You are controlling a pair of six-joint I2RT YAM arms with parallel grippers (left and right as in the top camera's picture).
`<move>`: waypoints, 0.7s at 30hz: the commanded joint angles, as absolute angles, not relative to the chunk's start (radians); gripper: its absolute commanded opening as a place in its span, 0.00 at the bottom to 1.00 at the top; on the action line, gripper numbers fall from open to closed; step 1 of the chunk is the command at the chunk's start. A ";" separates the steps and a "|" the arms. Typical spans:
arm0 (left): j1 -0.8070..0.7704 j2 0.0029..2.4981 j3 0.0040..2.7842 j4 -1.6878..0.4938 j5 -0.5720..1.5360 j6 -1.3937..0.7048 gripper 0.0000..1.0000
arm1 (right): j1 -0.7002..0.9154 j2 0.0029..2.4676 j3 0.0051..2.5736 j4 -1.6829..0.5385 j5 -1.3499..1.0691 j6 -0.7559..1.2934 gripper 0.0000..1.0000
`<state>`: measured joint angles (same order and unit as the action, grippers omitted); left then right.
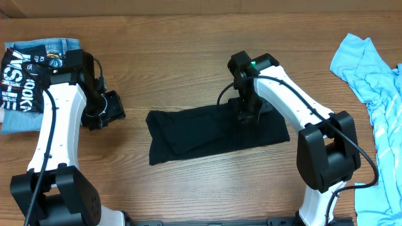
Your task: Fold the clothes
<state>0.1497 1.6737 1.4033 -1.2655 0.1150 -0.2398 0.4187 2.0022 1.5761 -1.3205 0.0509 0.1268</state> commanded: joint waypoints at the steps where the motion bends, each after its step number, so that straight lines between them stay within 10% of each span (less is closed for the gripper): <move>1: 0.143 1.668 1.417 -1.274 0.124 -0.231 0.55 | 0.397 2.005 1.572 -1.312 0.086 0.136 0.34; 21: -0.033 1.668 1.194 -1.098 0.290 -0.208 0.69 | 0.145 1.903 1.600 -1.297 0.141 0.178 0.39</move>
<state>0.0120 1.6737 1.2427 -1.1343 0.2577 -0.2291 0.1528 1.9747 1.5764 -1.2995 0.1349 0.1696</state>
